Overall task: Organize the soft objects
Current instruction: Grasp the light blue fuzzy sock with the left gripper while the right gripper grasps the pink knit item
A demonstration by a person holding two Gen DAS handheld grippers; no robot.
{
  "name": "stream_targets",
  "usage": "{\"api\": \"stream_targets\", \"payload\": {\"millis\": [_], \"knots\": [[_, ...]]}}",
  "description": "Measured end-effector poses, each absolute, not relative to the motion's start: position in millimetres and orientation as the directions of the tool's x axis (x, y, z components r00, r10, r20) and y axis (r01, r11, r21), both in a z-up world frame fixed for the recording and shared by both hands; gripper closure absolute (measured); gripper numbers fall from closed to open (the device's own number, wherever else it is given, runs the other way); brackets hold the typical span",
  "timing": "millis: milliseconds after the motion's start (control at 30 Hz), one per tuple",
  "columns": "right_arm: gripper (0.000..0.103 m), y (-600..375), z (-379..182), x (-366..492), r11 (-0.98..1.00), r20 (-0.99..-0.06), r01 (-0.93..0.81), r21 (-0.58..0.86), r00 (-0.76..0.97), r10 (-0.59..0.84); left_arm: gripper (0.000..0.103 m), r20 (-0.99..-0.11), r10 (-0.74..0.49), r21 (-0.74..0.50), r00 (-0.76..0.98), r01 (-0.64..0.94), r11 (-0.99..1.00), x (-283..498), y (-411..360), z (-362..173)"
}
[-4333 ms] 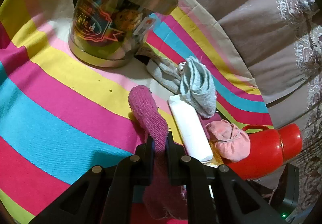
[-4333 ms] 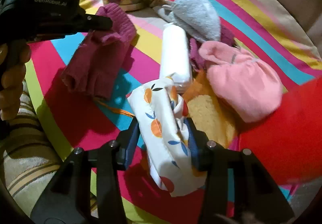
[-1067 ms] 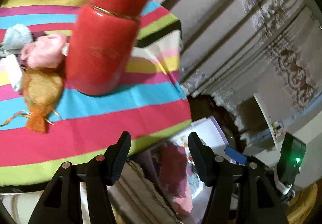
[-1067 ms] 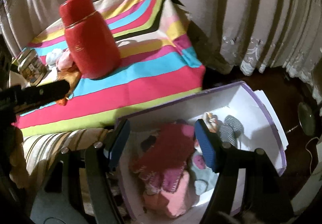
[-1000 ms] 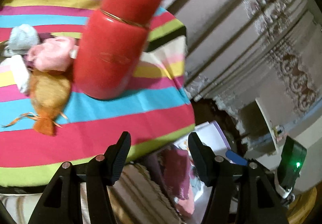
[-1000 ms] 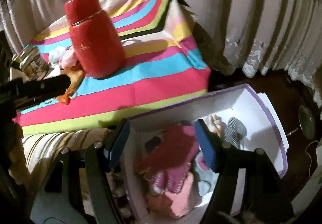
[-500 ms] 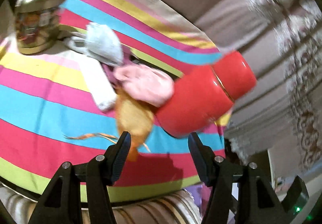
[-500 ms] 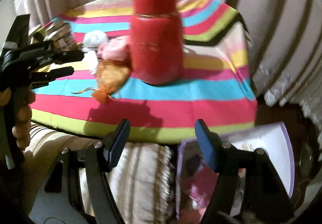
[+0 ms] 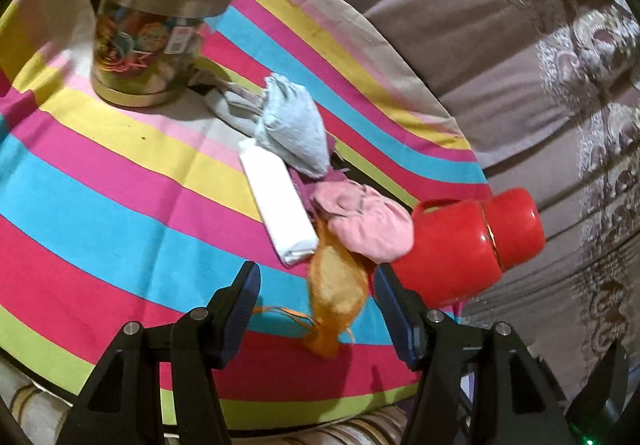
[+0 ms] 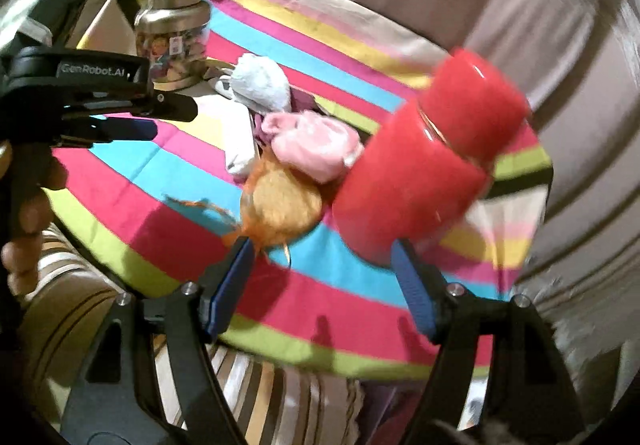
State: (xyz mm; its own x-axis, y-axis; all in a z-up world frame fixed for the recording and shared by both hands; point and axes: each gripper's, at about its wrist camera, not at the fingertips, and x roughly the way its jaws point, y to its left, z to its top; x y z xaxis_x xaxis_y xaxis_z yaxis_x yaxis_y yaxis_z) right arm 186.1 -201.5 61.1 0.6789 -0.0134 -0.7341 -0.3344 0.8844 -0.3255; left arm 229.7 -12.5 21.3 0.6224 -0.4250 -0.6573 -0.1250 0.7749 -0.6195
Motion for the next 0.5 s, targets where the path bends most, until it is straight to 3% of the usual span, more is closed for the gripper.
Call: {"api": "stream_targets", "payload": {"millis": [500], "knots": [[0.029, -135.5, 14.0, 285.4, 0.806, -0.762, -0.388, -0.447, 0.637, -0.117, 0.043, -0.654, -0.381, -0.651, 0.653, -0.232, 0.722, 237.6, 31.0, 2.2]]}}
